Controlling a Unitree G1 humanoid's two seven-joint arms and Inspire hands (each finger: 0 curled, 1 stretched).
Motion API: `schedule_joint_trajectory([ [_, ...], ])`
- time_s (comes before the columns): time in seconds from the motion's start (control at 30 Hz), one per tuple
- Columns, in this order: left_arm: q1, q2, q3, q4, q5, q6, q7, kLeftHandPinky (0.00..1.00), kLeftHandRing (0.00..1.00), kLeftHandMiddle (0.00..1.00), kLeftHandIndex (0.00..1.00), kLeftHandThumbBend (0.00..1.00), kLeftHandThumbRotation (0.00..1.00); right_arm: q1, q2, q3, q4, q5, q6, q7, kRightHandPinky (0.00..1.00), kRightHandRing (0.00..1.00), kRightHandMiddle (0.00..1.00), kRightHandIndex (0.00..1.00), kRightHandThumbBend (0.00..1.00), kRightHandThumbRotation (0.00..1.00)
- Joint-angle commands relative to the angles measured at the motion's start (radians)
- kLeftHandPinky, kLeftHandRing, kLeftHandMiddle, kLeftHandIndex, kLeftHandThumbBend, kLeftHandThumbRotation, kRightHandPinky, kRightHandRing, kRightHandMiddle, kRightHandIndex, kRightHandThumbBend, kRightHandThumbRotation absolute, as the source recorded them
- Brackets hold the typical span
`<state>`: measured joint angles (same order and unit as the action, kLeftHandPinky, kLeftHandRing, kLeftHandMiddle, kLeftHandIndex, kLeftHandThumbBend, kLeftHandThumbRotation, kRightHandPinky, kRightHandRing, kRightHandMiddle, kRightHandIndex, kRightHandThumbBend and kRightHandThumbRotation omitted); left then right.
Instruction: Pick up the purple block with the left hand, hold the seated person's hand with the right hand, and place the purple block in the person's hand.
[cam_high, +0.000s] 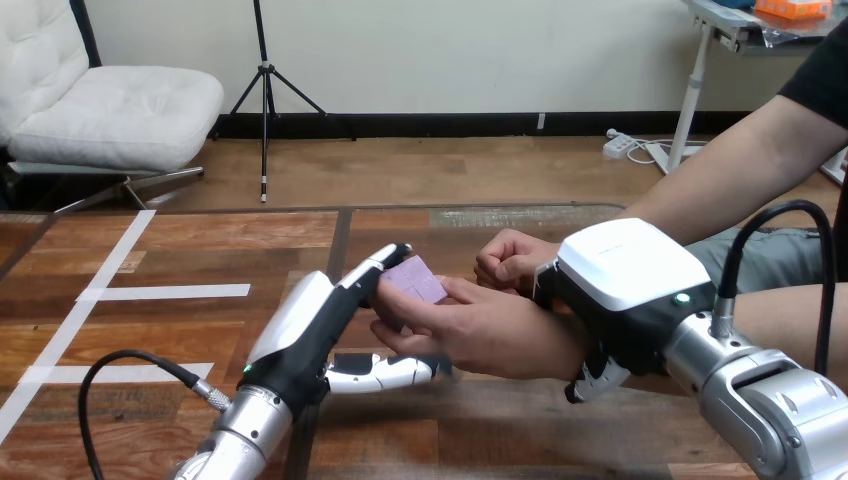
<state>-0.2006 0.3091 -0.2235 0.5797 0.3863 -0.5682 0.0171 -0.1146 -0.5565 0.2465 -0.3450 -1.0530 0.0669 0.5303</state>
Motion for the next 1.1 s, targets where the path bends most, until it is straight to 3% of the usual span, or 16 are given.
schedule_joint_trajectory([
  [0.0, -0.035, 0.004, -0.016, -0.061, -0.017, -0.044, -0.045, 0.84, 0.93, 0.95, 0.95, 0.83, 0.49, -0.023, 0.006, -0.027, -0.059, 0.032, -0.023, -0.049, 0.64, 0.73, 0.76, 0.77, 0.77, 0.06],
  [0.53, -0.019, 0.03, -0.011, -0.084, -0.04, -0.051, -0.13, 0.9, 0.98, 1.0, 0.99, 0.87, 0.53, 0.025, 0.003, -0.05, -0.09, 0.035, -0.041, -0.089, 0.67, 0.76, 0.78, 0.79, 0.79, 0.06],
  [1.07, -0.009, 0.038, 0.001, -0.082, -0.054, -0.074, -0.143, 0.92, 1.0, 1.0, 1.0, 0.91, 0.56, 0.072, 0.018, -0.075, -0.136, 0.039, -0.041, -0.115, 0.76, 0.81, 0.82, 0.81, 0.79, 0.09],
])
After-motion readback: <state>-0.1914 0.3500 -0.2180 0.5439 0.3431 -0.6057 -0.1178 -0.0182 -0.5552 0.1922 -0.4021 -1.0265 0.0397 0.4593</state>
